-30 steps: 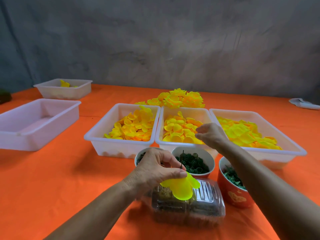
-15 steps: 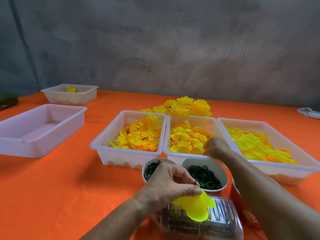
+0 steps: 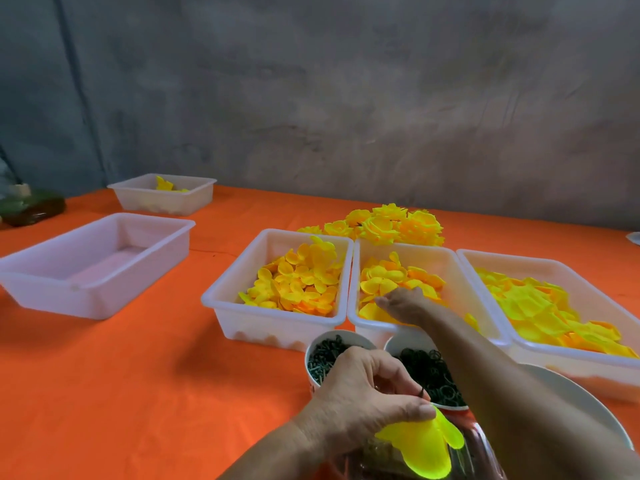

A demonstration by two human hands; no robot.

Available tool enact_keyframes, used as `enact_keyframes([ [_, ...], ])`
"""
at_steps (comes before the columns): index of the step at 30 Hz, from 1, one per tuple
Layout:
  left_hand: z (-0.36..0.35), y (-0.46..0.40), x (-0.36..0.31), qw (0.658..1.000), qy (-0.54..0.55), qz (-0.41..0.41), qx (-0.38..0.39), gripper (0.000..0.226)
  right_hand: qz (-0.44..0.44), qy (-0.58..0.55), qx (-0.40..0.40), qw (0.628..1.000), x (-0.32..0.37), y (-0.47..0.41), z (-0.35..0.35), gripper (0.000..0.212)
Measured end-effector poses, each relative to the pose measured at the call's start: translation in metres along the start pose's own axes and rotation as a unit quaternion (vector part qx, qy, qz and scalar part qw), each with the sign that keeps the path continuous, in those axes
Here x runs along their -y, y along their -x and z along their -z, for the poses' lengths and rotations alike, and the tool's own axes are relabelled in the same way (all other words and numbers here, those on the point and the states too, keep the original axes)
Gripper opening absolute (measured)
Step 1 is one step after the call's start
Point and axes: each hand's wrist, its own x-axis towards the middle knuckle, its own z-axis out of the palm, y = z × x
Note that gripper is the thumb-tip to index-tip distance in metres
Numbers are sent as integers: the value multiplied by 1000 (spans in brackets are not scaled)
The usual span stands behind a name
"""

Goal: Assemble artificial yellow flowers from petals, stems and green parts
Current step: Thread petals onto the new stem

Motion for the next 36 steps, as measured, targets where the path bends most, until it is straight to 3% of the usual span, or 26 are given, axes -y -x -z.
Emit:
enact_keyframes([
  [5, 0, 0, 1, 1000, -1, -2, -6, 8, 26, -114, -87, 989, -2, 2, 3, 43],
  [8, -1, 0, 1, 1000, -1, -2, -9, 8, 18, -166, -126, 978, -4, 5, 5, 23],
  [13, 1, 0, -1, 1000, -10, 2, -6, 9, -14, -169, -101, 980, 1, 0, 8, 27],
  [15, 1, 0, 0, 1000, -8, 2, -4, 9, -20, -174, -127, 976, 2, -1, 8, 24],
  [18, 0, -1, 2, 1000, 19, 7, -7, 12, -52, -273, -230, 933, -11, 1, 13, 18],
  [20, 0, -1, 4, 1000, 28, 11, -10, 16, -80, -362, -254, 893, -27, 6, 19, 17],
  [22, 1, -2, 5, 1000, 25, 13, -7, 18, -96, -395, -253, 878, -42, 12, 21, 10],
  [28, 1, -4, 6, 1000, 13, 6, 5, 20, -65, -398, -242, 883, -59, 24, 7, 12],
  [32, 2, -5, 5, 1000, 4, 8, 8, 20, -10, -339, -262, 904, -57, 23, 1, 4],
  [36, 1, -4, 3, 1000, 0, 9, 9, 19, 5, -294, -269, 917, -60, 23, -1, 9],
])
